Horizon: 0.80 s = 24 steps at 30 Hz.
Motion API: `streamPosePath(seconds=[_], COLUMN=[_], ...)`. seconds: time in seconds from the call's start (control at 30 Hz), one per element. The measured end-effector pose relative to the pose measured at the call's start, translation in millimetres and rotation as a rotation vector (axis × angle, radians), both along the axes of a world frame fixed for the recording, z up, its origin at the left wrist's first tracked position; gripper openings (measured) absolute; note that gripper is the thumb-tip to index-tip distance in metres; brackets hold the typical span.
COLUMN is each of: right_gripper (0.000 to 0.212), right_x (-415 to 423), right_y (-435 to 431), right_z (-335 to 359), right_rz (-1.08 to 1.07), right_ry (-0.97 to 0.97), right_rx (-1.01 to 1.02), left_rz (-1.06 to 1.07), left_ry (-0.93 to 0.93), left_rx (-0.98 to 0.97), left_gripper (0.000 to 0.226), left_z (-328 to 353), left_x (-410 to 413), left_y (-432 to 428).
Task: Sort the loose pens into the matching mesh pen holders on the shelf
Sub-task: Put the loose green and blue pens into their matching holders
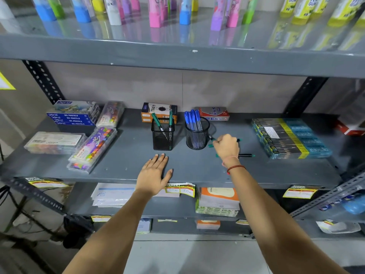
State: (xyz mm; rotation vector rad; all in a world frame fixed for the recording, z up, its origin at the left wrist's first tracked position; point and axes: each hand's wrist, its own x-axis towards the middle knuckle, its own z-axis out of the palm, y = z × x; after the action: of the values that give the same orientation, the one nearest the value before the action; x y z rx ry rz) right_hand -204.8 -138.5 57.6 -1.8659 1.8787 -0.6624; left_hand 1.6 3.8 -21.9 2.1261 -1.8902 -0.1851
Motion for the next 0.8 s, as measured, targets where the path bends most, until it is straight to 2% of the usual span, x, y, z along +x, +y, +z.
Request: streamPosePath(seconds=[0.13, 0.33, 0.47, 0.53, 0.6, 0.7, 0.8], right_gripper=[0.016, 0.012, 0.018, 0.020, 0.018, 0.017, 0.019], right_x=[-1.8, 35.8, 81.1, 102.2, 118.8, 133.6, 140.1], right_y=[2.6, 5.3, 3.1, -0.3, -5.7, -12.2, -14.5], right_z=[35.5, 94.4, 104.8, 95.5, 79.3, 52.4, 33.3], right_rz=[-0.048, 0.142, 0.308, 0.364, 0.416, 0.446, 0.421], right_ry=[-0.185, -0.322, -0.496, -0.439, -0.291, -0.120, -0.043], right_rx=[-0.221, -0.566, -0.609, -0.592, -0.549, -0.397, -0.253], left_rz=[-0.008, 0.071, 0.082, 0.085, 0.091, 0.090, 0.085], left_ry=[0.006, -0.023, -0.038, -0.048, -0.052, -0.047, -0.042], left_rx=[0.029, -0.004, 0.001, 0.007, 0.003, -0.015, -0.030], left_gripper=[0.067, 0.074, 0.080, 0.074, 0.071, 0.073, 0.070], left_z=[-1.4, -3.0, -3.9, -4.3, -4.1, -3.0, -2.6], left_x=[2.1, 27.1, 44.5, 44.6, 43.4, 43.8, 43.4], left_y=[-1.3, 10.4, 18.3, 18.2, 17.6, 17.5, 18.2])
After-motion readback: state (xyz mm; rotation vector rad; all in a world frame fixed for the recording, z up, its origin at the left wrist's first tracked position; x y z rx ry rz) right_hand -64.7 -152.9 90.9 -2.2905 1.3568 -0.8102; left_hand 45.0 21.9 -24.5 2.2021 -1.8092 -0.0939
